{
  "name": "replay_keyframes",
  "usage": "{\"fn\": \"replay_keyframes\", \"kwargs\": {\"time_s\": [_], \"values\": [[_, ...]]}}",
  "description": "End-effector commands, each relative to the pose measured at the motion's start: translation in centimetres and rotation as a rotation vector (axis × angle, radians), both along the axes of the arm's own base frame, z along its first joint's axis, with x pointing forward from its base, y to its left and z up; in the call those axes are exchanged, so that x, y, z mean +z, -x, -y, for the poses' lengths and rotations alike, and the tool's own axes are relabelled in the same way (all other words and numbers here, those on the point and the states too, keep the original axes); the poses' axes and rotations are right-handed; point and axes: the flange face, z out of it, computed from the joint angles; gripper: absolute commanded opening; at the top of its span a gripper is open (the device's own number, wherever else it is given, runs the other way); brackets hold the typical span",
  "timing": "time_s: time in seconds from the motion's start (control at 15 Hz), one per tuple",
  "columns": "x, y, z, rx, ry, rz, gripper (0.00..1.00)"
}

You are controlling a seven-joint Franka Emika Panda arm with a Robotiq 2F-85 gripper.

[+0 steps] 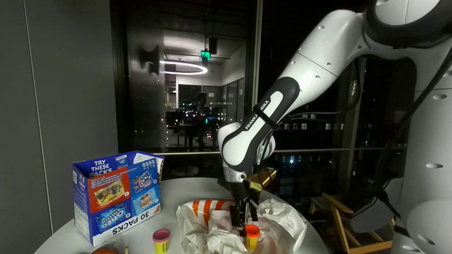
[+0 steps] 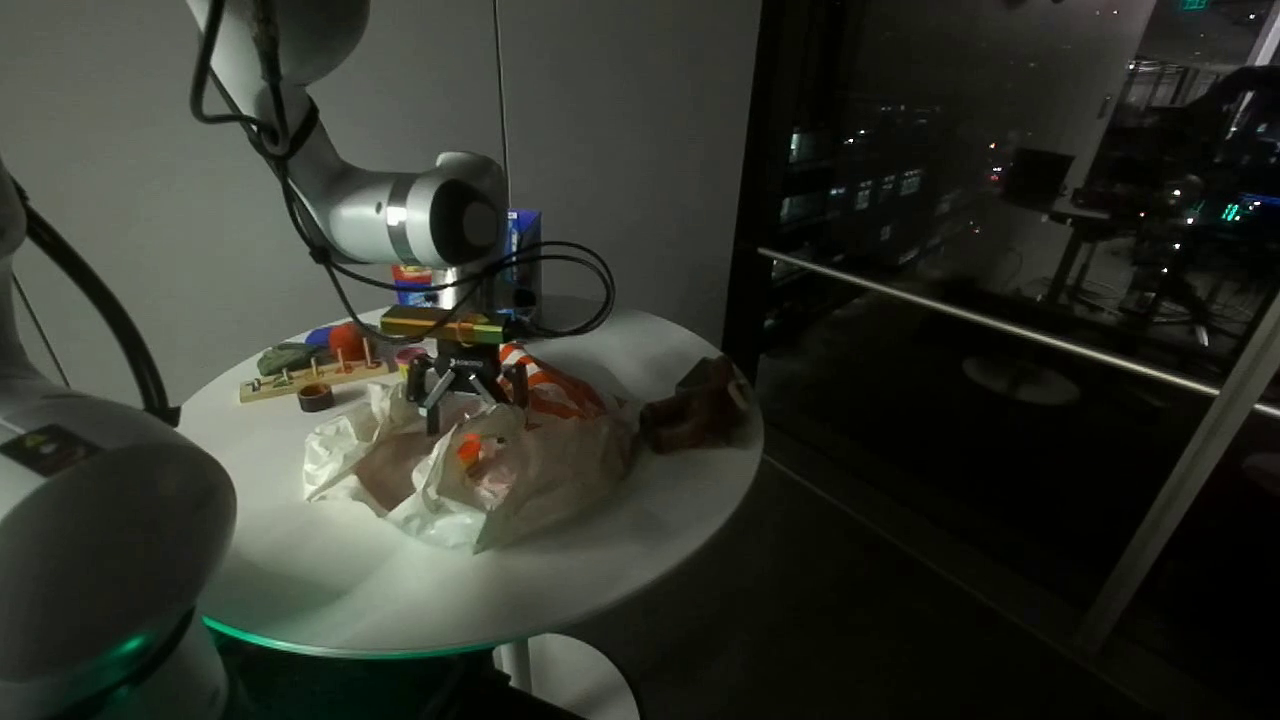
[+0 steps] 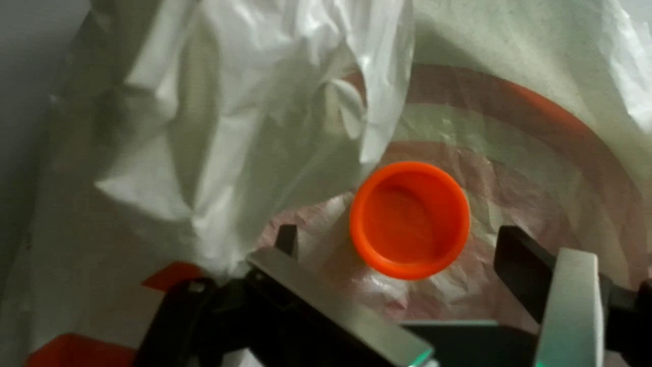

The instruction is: Put the two yellow containers in the plastic, then lift the plastic

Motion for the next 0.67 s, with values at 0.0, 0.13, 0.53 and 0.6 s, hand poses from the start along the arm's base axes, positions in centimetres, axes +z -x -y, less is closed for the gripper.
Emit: {"fn": "replay_keyframes", "kwargs": {"time_s": [0.0,0.13,0.53,0.6], "values": [[6.5,1.3,-0.9,0.025,0.024,0.088,1.00],[9.8,2.3,-1.8,0.073,0.003,0.095,1.00],[14.8,2.6,-7.9,0.365,-0.120,0.213,1.00],[14.3,2.5,-9.2,0.422,-0.122,0.217,1.00]]}}
